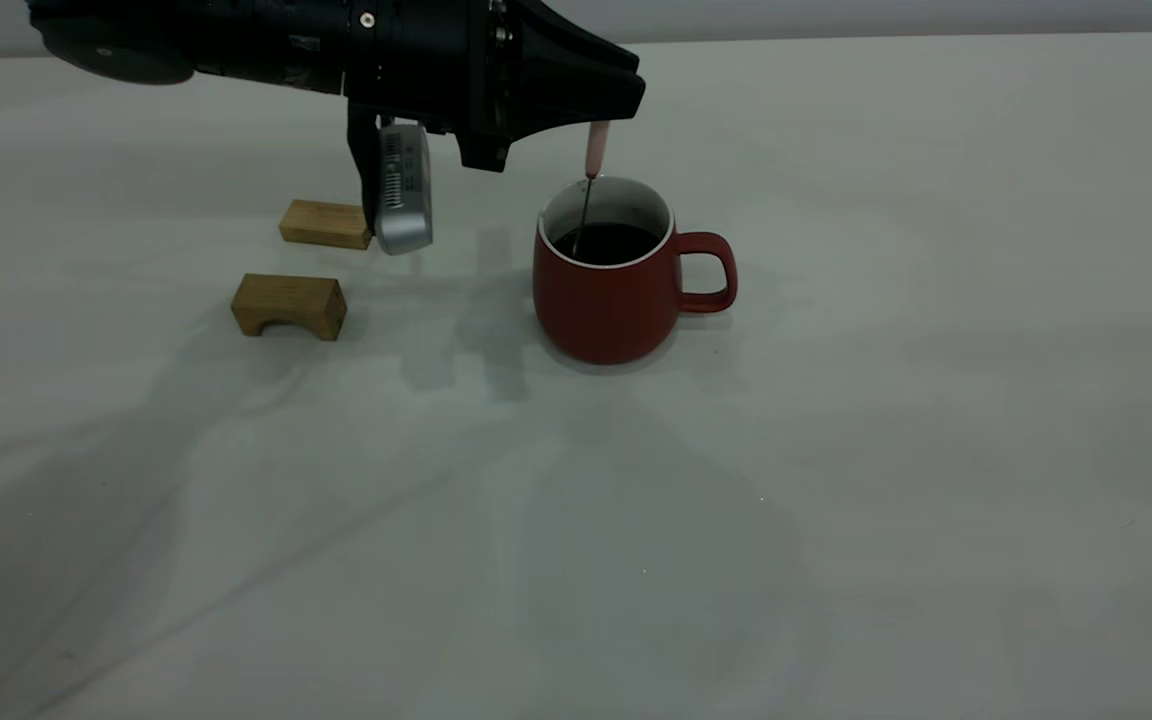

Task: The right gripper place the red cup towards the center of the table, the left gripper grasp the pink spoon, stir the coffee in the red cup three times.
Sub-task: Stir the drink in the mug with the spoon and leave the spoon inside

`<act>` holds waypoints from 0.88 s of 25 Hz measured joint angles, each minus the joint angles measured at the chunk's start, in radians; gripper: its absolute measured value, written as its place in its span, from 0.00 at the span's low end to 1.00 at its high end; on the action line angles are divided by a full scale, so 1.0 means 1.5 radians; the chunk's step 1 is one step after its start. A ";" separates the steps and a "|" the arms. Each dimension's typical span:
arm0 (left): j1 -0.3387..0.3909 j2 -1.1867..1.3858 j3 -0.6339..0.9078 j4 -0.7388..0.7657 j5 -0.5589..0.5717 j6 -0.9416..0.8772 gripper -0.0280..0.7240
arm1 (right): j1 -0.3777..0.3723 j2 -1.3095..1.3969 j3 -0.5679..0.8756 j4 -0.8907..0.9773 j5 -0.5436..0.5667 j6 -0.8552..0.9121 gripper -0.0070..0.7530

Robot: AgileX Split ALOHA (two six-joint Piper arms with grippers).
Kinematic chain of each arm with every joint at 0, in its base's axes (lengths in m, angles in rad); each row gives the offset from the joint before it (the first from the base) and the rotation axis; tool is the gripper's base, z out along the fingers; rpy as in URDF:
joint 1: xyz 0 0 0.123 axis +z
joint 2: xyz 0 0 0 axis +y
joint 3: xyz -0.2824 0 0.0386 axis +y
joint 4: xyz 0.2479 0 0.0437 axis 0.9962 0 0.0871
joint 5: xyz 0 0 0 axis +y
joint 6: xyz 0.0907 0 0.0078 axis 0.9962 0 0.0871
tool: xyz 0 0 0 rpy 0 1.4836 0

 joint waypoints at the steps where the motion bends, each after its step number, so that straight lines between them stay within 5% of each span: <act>1: -0.001 0.003 -0.001 -0.001 0.011 -0.016 0.26 | 0.000 0.000 0.000 0.000 0.000 0.000 0.78; 10: -0.004 0.005 -0.001 0.025 0.036 -0.132 0.26 | 0.000 0.000 0.000 0.000 0.000 0.000 0.78; 16: -0.004 0.005 -0.001 0.015 -0.015 0.009 0.26 | 0.000 0.000 0.000 0.000 0.000 0.000 0.78; 22: -0.004 0.005 -0.001 -0.001 0.019 0.064 0.26 | 0.000 0.000 0.000 0.000 0.000 0.000 0.78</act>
